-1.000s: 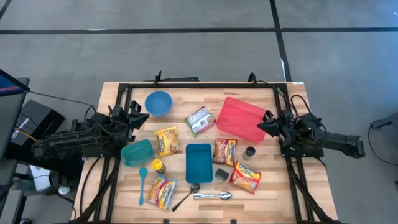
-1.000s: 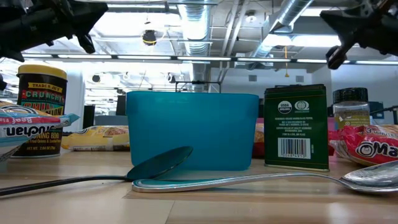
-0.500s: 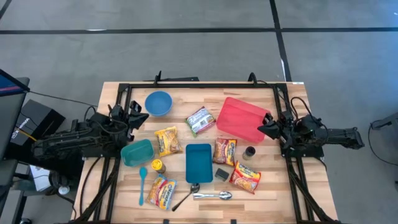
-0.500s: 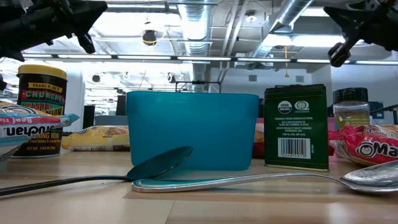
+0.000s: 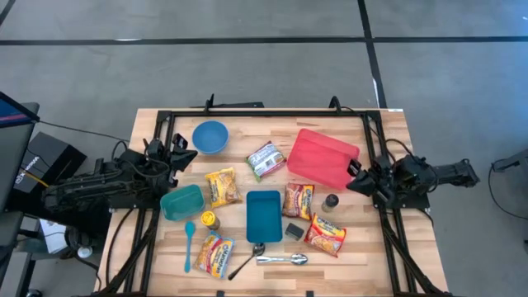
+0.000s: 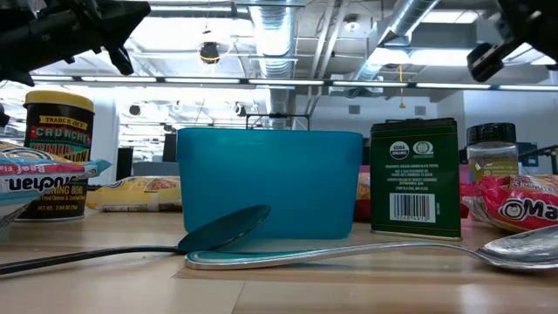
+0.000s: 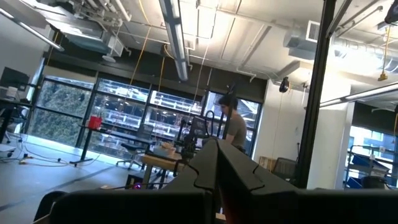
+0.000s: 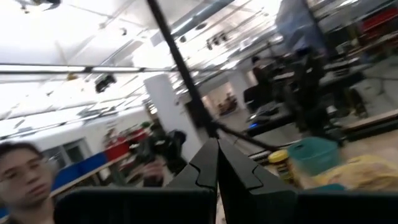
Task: Pick & Place Food Item
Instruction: Put the green seasoning bottle into the blue bin
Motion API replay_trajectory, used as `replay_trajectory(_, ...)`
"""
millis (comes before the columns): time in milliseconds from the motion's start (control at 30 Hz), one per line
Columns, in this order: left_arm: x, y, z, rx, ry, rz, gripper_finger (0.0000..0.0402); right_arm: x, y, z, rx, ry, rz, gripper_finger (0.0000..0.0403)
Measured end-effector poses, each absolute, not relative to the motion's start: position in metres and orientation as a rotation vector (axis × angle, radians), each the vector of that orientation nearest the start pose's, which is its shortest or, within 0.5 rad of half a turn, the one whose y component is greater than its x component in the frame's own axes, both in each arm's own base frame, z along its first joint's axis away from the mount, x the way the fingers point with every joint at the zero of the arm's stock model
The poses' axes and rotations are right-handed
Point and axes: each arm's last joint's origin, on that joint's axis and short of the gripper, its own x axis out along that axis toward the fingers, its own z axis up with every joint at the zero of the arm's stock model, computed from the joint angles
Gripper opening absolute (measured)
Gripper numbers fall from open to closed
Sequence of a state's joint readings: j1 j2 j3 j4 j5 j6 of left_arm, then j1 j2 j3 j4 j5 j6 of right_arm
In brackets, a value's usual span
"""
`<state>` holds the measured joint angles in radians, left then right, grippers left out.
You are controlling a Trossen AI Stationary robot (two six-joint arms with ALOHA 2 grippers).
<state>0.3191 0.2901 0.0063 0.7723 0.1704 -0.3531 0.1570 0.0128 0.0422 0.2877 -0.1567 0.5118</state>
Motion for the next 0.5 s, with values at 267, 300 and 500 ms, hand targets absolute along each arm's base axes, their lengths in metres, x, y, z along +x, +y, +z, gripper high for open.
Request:
replay_trajectory(267, 0.1, 0.028, 0.213, -0.227, -0.493, 0.06, 0.0003, 0.091, 0.021, 0.2, 0.5, -0.16, 0.227, 0.0)
replay_trajectory(300, 0.1, 0.028, 0.213, -0.227, -0.493, 0.06, 0.0003, 0.091, 0.02, 0.203, 0.491, -0.144, 0.182, 0.0)
replay_trajectory(500, 0.1, 0.028, 0.213, -0.228, -0.493, 0.061, 0.0003, 0.097, 0.018, 0.214, 0.437, -0.059, -0.04, 0.0)
